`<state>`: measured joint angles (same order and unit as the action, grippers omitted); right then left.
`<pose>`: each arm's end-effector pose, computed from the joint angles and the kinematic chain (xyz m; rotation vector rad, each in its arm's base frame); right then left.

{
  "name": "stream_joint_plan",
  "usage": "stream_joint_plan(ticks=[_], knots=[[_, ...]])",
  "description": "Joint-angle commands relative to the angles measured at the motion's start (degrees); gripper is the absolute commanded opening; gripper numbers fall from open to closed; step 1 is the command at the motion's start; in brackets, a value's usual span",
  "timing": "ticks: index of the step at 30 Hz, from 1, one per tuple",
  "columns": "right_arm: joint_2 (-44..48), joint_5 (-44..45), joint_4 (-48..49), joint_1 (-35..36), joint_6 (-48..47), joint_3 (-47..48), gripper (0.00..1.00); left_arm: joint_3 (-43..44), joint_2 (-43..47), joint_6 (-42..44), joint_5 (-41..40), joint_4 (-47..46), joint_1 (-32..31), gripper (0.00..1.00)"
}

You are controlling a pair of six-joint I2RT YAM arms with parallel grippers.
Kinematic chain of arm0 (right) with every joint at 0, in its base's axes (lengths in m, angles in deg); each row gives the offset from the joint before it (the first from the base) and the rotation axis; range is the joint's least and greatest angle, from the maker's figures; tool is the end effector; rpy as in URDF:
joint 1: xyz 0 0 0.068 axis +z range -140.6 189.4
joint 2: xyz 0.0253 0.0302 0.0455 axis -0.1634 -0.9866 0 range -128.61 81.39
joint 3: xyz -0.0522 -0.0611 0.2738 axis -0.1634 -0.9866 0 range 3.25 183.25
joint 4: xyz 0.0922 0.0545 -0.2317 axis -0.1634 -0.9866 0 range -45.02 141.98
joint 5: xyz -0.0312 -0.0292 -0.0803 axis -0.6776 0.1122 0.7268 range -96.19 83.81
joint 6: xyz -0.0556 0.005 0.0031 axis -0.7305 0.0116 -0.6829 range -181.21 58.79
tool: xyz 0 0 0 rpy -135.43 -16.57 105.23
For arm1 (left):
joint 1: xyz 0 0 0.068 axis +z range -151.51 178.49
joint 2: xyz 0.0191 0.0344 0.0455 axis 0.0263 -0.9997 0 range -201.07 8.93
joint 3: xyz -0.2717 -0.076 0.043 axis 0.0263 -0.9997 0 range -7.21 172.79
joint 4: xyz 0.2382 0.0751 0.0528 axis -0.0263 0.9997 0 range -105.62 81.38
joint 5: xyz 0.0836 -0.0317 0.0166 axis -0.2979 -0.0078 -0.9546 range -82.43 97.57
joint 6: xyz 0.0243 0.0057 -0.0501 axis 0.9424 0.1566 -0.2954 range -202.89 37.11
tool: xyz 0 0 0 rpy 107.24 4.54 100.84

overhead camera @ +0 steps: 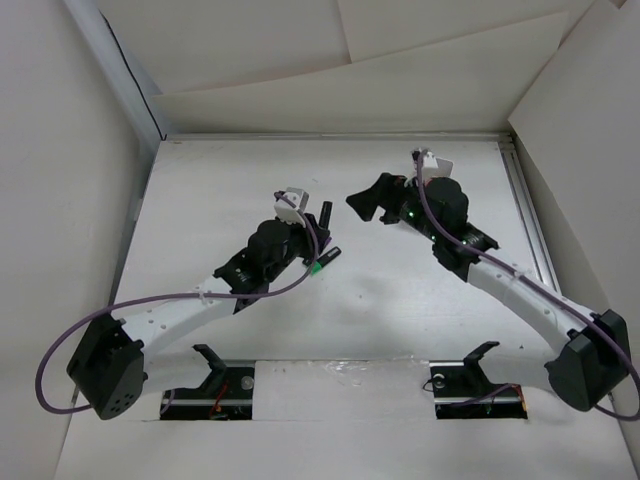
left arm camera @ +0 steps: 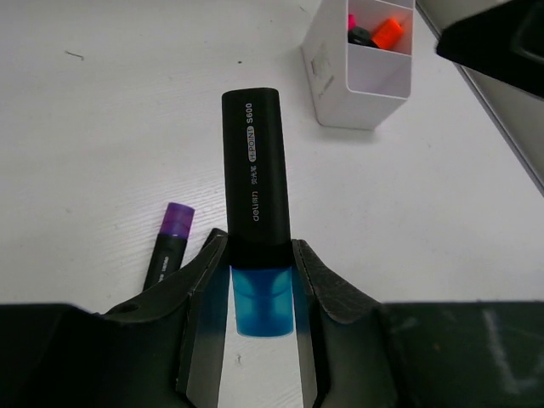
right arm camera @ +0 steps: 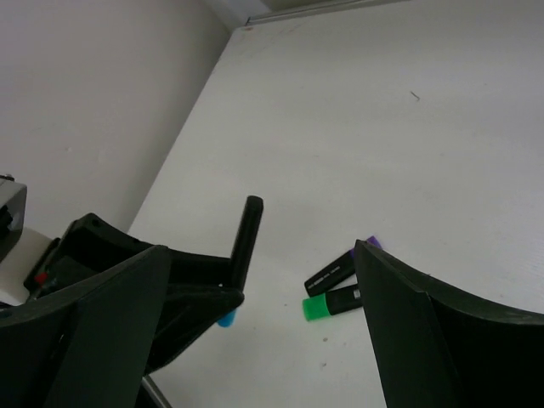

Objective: Sort the stationery into containers
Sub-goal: Pick up the pen from the center of the board, then place the stationery in the storage box.

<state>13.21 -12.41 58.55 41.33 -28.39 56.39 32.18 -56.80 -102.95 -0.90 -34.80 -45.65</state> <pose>0.2303 0.1485 0.3502 -0.0706 1.8071 0.9166 0.1889 -0.1755 0.2999 0.2521 1.7273 -0.7074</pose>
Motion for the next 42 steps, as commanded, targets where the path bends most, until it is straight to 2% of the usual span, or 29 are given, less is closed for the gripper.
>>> stream_joint_plan(ticks=[1, 3, 13, 18, 22, 23, 25, 27, 28, 32, 35, 38, 40, 42], knots=[[-3.3, -6.2, 3.7, 0.9, 2.0, 3.7, 0.94, -1.2, 1.6, 2.6, 5.9, -7.8, 0.1, 0.08], [-5.3, -8.1, 4.2, 1.8, 2.6, 5.0, 0.93, -1.7, 1.6, 3.1, 7.6, -9.6, 0.1, 0.08], [-14.2, -7.7, 4.9, 4.2, 3.1, 8.0, 0.65, -3.0, 2.1, 3.6, 10.8, -11.5, 0.1, 0.08], [-14.9, -7.1, 5.5, 4.2, 3.1, 8.6, 0.35, -3.0, 2.6, 3.6, 11.3, -11.5, 0.1, 0.08], [-14.9, -5.9, 5.5, 4.2, 3.1, 8.0, 0.19, -3.5, 2.6, 3.6, 11.9, -12.0, 0.1, 0.09], [-14.9, -4.4, 5.5, 4.2, 3.1, 8.0, 0.16, -3.5, 3.2, 3.6, 13.4, -12.0, 0.1, 0.12], [-14.3, -2.8, 5.5, 4.2, 3.1, 7.3, 0.08, -3.5, 3.2, 3.6, 14.6, -12.0, 0.1, 0.28], [-13.6, 0.0, 5.5, 4.2, 3.1, 6.8, 0.06, -3.5, 3.2, 3.6, 14.6, -12.0, 0.1, 0.42], [-12.9, 0.8, 5.5, 4.2, 3.1, 6.8, 0.03, -3.5, 3.2, 3.6, 14.6, -12.0, 0.1, 0.56], [-11.5, 4.2, 5.5, 1.0, 3.1, 5.5, 0.00, -4.1, 3.2, 3.1, 14.6, -12.0, 0.1, 0.77], [-10.2, 5.5, 5.5, -2.6, 3.1, 5.0, 0.00, -4.6, 3.2, 2.6, 13.8, -12.0, 0.1, 0.84], [-9.4, 8.3, 5.5, -6.2, 2.6, 3.7, 0.00, -4.6, 3.7, 2.0, 14.4, -12.0, 0.1, 0.85], [-8.6, 11.7, 4.9, -7.9, 1.3, 3.7, 0.00, -4.6, 4.2, 2.0, 14.4, -11.5, 0.1, 0.86], [-8.0, 19.4, 4.3, -10.0, 0.2, 3.2, 0.00, -4.6, 4.2, 1.4, 12.2, -10.6, 0.1, 0.86]])
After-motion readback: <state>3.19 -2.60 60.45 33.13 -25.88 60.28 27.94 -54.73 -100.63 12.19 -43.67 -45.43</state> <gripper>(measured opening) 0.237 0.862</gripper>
